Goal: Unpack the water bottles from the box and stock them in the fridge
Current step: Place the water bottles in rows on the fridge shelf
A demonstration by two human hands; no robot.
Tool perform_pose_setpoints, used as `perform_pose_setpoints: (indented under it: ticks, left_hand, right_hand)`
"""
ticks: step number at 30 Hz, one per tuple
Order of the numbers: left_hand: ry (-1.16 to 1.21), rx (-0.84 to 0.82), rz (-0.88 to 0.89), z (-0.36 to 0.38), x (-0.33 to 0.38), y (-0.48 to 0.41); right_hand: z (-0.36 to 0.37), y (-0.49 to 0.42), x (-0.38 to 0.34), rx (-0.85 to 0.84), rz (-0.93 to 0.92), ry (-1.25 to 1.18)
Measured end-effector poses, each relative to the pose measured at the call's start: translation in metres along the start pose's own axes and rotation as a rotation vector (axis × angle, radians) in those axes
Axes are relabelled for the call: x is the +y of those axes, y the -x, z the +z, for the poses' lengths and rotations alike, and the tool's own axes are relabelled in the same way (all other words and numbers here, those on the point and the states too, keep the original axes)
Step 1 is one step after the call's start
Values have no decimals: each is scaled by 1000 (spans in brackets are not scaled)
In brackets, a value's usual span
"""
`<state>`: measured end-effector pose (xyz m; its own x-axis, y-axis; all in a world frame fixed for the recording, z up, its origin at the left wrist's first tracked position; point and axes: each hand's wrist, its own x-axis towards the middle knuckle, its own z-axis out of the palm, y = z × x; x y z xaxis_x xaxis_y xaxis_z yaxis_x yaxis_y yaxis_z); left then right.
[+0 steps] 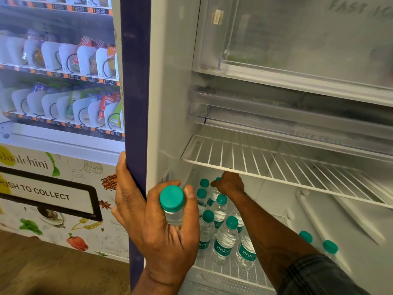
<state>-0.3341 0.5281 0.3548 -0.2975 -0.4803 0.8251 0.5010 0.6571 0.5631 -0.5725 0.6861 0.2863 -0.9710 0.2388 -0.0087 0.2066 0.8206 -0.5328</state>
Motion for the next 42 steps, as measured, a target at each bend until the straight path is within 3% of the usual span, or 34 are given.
perform_pose_setpoints:
  ticks: [14, 25, 28, 33, 37, 42]
  left_hand:
    - [1, -2, 12, 0, -1, -1]
    - [-22, 10, 23, 1, -2, 0]
    - [-19, 12, 15, 0, -2, 0]
    - [-36, 3, 7, 0, -3, 1]
    - [-2, -18, 1, -2, 0, -2]
    - [50, -61, -44, -7, 4, -1]
  right_hand:
    - [-4, 3, 5, -76, -13, 75]
    - [-11, 12, 3, -35, 13, 81]
    - [-16, 19, -1, 33, 0, -12]
    - [-39, 74, -23, 100, -107, -406]
    - [-64, 160, -26, -176, -277, -675]
    - [-79, 228, -18, -464, -573, -701]
